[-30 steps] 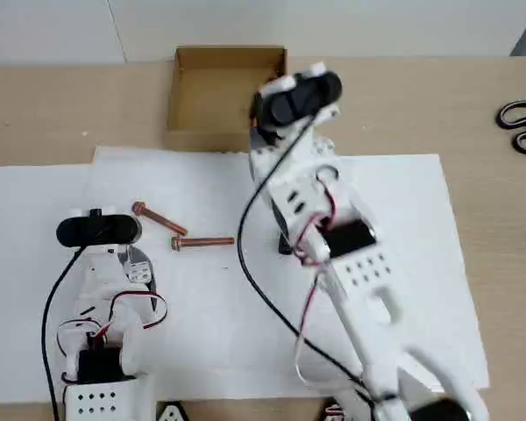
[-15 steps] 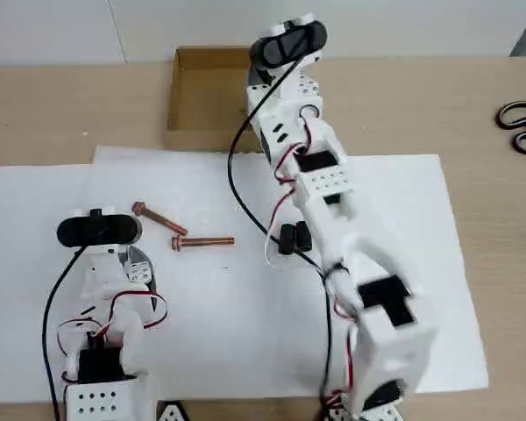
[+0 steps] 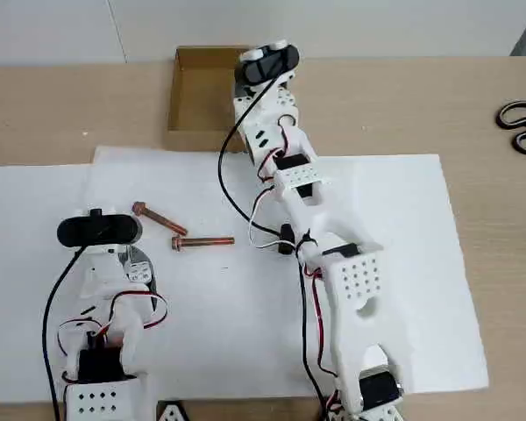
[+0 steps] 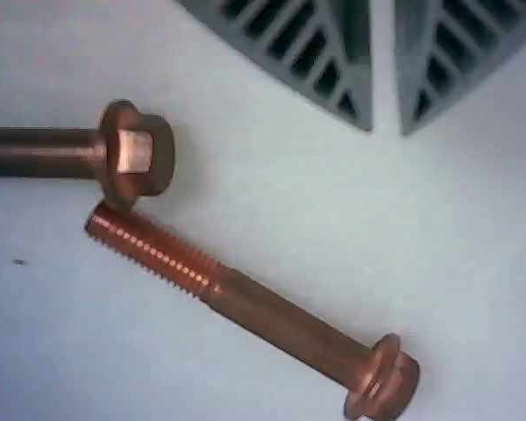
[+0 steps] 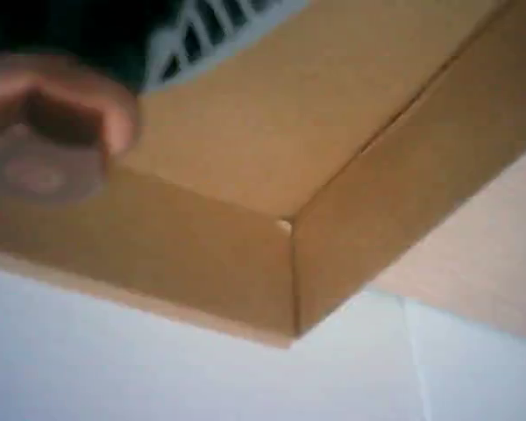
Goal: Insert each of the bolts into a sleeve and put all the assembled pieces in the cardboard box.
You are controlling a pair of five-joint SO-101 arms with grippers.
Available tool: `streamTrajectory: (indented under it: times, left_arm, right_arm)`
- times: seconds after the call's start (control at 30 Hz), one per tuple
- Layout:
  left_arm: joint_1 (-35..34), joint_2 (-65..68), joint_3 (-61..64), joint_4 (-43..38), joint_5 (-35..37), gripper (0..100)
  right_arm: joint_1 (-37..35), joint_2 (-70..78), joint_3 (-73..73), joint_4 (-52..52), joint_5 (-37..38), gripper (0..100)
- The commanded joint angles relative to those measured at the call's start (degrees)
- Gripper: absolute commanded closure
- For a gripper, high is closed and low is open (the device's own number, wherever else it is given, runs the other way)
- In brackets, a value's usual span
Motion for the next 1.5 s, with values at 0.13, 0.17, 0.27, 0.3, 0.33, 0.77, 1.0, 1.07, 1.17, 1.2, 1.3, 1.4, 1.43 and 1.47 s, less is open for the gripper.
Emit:
streamTrajectory:
  times: [0.13, 0.17, 0.27, 0.3, 0.33, 0.77, 1.0, 1.07, 1.17, 1.2, 1.3, 1.4, 1.43, 1.47]
  left_arm:
    - [0.18, -0.09, -0.66, -0.97, -0.09, 99]
    - [0.18, 0.00, -0.66, -0.97, -0.09, 99]
    - [0.18, 0.00, -0.66, -0.97, -0.09, 99]
    - [0.18, 0.00, -0.66, -0.97, -0.09, 99]
    - [0.18, 0.00, -0.66, -0.97, -0.09, 99]
    - [0.09, 0.00, -0.66, -0.88, 0.00, 99]
    - [0.00, 0.00, -0.84, -0.09, 0.79, 99]
    - [-0.09, -0.09, -0.92, 0.70, 0.97, 99]
    - [-0.18, -0.09, -0.92, 0.70, 1.05, 99]
    - [-0.18, -0.09, -0.92, 0.70, 1.05, 99]
    - [-0.18, -0.09, -0.92, 0.70, 1.05, 99]
    - [-0.18, -0.09, -0.92, 0.70, 1.05, 99]
    - [-0.18, -0.09, -0.92, 0.70, 1.05, 99]
    - [-0.18, -0.09, -0.92, 0.70, 1.05, 99]
  right_arm:
    - [-0.40, 0.57, -10.02, 5.32, 0.35, 99.4]
    - [-0.40, 0.57, -10.02, 5.85, 0.44, 99.3]
    - [-0.48, 0.48, -10.02, 7.78, 0.70, 94.7]
    - [-0.48, 0.48, -10.11, 8.66, 0.79, 91.0]
    - [-0.48, 0.48, -10.11, 9.54, 0.79, 87.1]
    - [-0.40, -10.33, -10.02, 22.99, 0.35, 78.6]
    - [-0.92, -22.81, -10.02, 46.81, 0.44, 78.6]
    - [-1.01, -26.24, -10.02, 53.93, 0.44, 78.6]
    - [-1.27, -31.16, -10.02, 63.96, 0.44, 78.6]
    - [-1.45, -32.57, -10.02, 66.77, 0.44, 78.6]
    - [-1.63, -35.74, -10.02, 75.12, 0.44, 78.6]
    - [-2.07, -37.93, -10.02, 83.12, 0.44, 78.6]
    - [-2.15, -38.90, -10.02, 86.20, 0.44, 78.6]
    - [-2.15, -40.04, -10.02, 89.27, 0.35, 78.6]
